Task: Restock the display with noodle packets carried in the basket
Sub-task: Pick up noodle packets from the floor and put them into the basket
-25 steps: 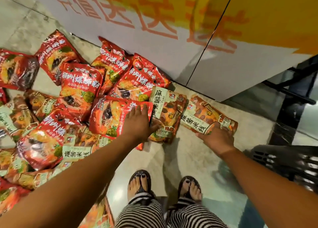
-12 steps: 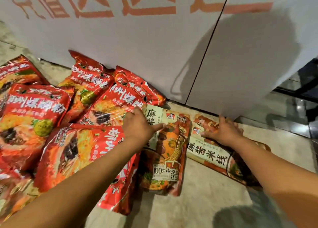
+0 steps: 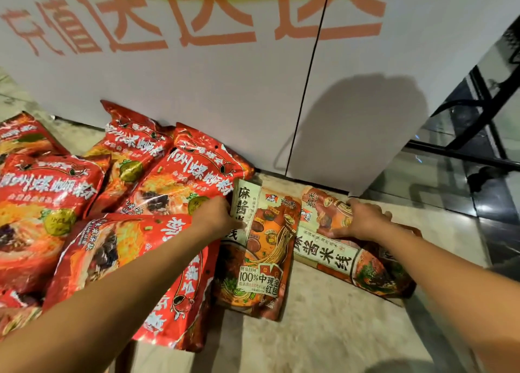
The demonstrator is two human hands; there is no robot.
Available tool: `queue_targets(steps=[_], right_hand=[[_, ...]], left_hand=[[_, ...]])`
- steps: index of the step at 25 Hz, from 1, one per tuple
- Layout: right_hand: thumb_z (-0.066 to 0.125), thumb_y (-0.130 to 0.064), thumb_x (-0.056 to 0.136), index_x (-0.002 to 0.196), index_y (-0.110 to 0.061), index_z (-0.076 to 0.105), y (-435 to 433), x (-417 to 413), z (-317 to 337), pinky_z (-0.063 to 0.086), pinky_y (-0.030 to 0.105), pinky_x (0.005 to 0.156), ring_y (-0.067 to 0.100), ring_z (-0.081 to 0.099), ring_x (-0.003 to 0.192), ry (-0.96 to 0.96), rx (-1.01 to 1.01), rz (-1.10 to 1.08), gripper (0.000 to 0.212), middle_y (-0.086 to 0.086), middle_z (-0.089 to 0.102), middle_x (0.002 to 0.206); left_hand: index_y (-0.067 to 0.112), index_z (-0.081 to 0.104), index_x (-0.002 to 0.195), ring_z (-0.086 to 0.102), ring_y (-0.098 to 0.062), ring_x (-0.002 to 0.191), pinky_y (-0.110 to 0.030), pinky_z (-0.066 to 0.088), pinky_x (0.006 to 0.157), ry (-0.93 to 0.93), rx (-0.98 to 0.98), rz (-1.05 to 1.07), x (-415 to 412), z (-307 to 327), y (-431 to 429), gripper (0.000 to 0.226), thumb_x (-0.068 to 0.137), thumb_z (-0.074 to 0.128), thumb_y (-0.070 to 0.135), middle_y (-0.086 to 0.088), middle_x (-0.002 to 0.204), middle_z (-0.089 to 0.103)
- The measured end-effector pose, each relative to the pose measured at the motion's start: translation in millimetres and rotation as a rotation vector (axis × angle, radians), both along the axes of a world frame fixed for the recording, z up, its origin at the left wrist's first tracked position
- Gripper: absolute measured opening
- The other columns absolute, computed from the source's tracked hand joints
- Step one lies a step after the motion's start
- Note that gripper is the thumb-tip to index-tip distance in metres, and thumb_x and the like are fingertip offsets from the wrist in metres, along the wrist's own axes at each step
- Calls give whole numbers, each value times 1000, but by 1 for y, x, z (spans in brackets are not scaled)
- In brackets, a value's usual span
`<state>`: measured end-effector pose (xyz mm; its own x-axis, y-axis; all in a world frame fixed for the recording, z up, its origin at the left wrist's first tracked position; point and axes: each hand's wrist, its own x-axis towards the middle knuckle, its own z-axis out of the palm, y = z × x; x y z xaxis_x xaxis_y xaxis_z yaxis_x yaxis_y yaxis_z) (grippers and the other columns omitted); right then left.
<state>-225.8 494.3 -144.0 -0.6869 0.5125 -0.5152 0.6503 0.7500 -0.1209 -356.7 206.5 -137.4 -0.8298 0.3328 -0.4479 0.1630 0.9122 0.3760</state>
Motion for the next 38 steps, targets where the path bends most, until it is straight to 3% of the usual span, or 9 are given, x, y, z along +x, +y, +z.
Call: queue_targets(steps=[6,9,14,19,22,26,29,34,38], right_hand=[[87,-63,51,102,-18,61,1,7,4,50,36,89,23,62,97,4,-93,-59,73,2,68,105],[90,-53,55,89,-18,68,7,5,17,53,30,75,18,66,79,7,-224,-96,53,0,70,85],[88,-19,66,89,-11,67,-4,1,46,52,27,61,21,68,69,451,-680,-446,32,6,70,78],[100,-40,23,117,-5,65,-16,-16,49,54,56,88,38,71,94,444,-1085,-544,106,21,73,103],[101,-38,27,127,-6,60,-29,-27,39,54,56,89,38,69,102,384,-1282,-540,112,22,68,117],[97,-29,41,111,-4,66,-62,-44,31,60,42,61,31,74,79,359,-1409,-551,80,19,73,100],[83,-25,54,114,-1,64,-83,-52,16,60,41,55,29,74,69,398,-1311,-655,68,19,73,95],[82,-24,63,111,-3,64,-74,-61,-7,61,44,65,29,73,72,371,-1237,-710,55,19,73,96],[101,-34,27,116,-7,63,-63,-70,-24,58,49,81,35,72,95,255,-1279,-652,101,20,72,108]], left_hand=[[20,56,87,61,-22,82,-28,45,66,46,2,-91,12,6,-2,19,94,63,36,-1,86,65],[14,47,89,47,-12,63,-24,35,54,-193,358,-6,13,16,-12,21,101,52,31,1,74,51],[9,46,98,55,-16,73,-22,45,60,-238,860,458,7,39,-12,20,104,44,28,-6,86,58],[4,56,114,63,-26,87,-35,51,70,-200,1141,743,-23,42,-31,27,106,41,25,-14,101,67],[8,59,94,66,-18,73,-31,53,69,-181,1246,869,-36,48,-49,24,106,41,20,-5,83,72],[13,52,81,49,-17,51,-20,37,43,-127,1083,1061,-49,30,-63,26,104,44,19,-2,57,56],[6,50,104,46,-18,51,-19,36,39,-108,940,1072,-40,6,-60,19,105,41,22,-5,67,50],[6,56,117,71,-23,85,-32,56,73,-344,906,857,-41,2,-64,67,66,86,37,-14,105,71],[0,62,109,73,-20,70,-24,53,54,-471,807,821,-42,-1,-59,43,76,80,20,-16,96,75]])
